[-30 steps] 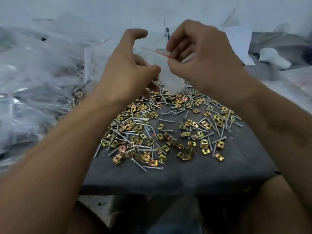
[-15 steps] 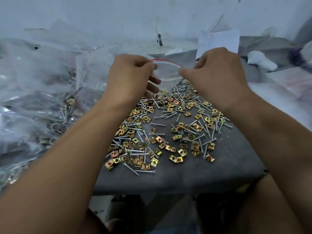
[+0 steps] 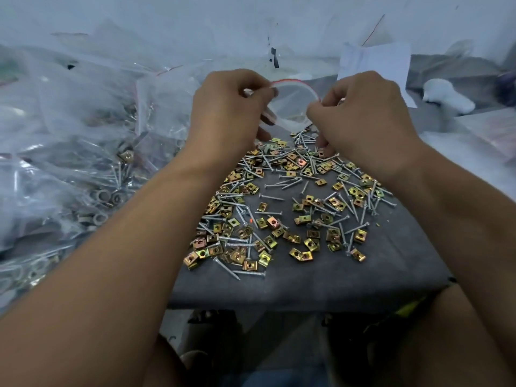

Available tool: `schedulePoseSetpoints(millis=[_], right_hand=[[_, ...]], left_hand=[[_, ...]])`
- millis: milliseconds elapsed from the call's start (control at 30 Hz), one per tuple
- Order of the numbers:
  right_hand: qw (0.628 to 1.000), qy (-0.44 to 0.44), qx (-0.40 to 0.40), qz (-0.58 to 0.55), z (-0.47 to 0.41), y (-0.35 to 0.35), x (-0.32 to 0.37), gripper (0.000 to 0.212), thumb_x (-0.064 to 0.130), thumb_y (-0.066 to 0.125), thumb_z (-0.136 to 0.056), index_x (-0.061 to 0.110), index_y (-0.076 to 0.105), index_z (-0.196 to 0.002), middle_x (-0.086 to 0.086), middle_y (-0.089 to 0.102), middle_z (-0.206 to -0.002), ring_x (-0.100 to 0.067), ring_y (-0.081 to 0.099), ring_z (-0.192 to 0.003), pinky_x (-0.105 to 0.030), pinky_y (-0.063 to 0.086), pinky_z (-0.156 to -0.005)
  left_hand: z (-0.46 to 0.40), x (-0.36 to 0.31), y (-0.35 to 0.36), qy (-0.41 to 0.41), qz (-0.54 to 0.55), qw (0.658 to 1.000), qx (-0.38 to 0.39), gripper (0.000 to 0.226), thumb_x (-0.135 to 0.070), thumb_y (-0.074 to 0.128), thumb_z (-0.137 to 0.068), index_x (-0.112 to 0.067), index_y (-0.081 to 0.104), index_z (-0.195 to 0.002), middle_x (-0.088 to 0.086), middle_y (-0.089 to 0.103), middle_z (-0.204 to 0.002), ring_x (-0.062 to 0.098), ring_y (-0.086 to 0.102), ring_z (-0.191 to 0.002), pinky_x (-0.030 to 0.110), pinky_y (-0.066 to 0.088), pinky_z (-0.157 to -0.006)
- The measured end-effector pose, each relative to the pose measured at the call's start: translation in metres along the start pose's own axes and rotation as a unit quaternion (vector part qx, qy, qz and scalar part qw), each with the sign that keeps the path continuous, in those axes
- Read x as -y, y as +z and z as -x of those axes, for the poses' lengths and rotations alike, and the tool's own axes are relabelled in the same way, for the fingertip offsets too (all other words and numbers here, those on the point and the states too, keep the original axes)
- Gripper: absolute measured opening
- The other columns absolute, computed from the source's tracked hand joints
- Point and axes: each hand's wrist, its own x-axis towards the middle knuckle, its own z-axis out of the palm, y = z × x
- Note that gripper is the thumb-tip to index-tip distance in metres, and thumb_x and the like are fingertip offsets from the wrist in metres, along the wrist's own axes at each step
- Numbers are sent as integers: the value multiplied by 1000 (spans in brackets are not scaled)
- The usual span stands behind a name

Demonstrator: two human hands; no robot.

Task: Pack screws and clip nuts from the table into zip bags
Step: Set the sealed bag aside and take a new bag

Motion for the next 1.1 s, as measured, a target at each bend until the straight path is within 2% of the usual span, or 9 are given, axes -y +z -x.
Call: schedulePoseSetpoints(millis=[67, 167, 233, 300, 400, 567, 700, 833, 1100], right_hand=[[999, -18, 9, -31, -3, -2, -1, 19, 30, 64, -85, 14, 71, -77, -6, 74, -69, -24, 74, -65, -45, 64, -68], [982, -34, 176, -52, -4, -13, -8, 22, 40, 74, -91, 19, 70, -84, 2, 75, -68, -13, 72, -56, -32, 56, -50], [953, -74, 288, 50, -2, -15, -18, 21, 44, 79, -87, 24, 74, -82, 9, 75, -70, -7, 71, -59, -27, 53, -53], [927, -98, 331, 150, 1, -10, -26, 16, 46, 85, -79, 32, 77, -79, 17, 74, -72, -4, 70, -69, -28, 53, -64], [920, -83, 339, 179, 4, -3, -28, 15, 44, 89, -75, 36, 79, -80, 19, 73, -76, -1, 67, -76, -25, 51, -67], [914, -95, 338, 202, 1, 3, -31, 5, 37, 81, -87, 33, 81, -90, 18, 72, -84, 0, 63, -78, -18, 42, -59], [915, -88, 346, 188, 2, 5, -29, 14, 44, 86, -79, 33, 81, -85, 18, 73, -75, 0, 66, -76, -20, 45, -60], [910, -103, 350, 198, 4, 8, -25, 13, 43, 85, -81, 32, 80, -88, 19, 71, -78, 3, 63, -75, -18, 44, -59], [903, -112, 376, 177, 8, 9, -26, 13, 32, 82, -85, 29, 69, -87, 11, 68, -81, -2, 62, -75, -22, 48, -63]], left_hand=[[-2, 4, -1, -16, -31, 999, 1, 13, -20, 66, -104, -15, 78, -103, 7, 77, -73, 28, 74, -56, 27, 48, -46], [-7, 13, -6, -46, -43, 998, -18, 17, -19, 62, -104, -17, 78, -99, 8, 76, -68, 27, 72, -52, 24, 45, -44], [-11, 18, -10, -69, -39, 996, -33, 18, -19, 61, -103, -17, 77, -96, 7, 75, -67, 26, 71, -50, 25, 44, -46], [-14, 21, -10, -84, -35, 995, -37, 17, -19, 61, -103, -16, 76, -95, 7, 75, -67, 25, 70, -50, 27, 44, -47], [-14, 21, -5, -89, -40, 995, -33, 19, -17, 59, -106, -13, 75, -98, 6, 75, -69, 24, 70, -49, 27, 46, -46], [-11, 16, -4, -90, -51, 994, -21, 19, -12, 59, -105, -7, 75, -98, 9, 77, -75, 23, 71, -52, 28, 48, -47], [-10, 15, -6, -101, -45, 994, -17, 17, -10, 60, -105, -4, 75, -102, 12, 78, -80, 25, 72, -56, 30, 50, -48], [-9, 13, -8, -105, -38, 994, -19, 16, -9, 59, -105, -3, 74, -108, 11, 78, -80, 24, 72, -56, 29, 50, -46], [-9, 12, -6, -105, -35, 994, -16, 17, -10, 57, -106, -6, 74, -102, 9, 78, -79, 20, 71, -52, 28, 52, -48]])
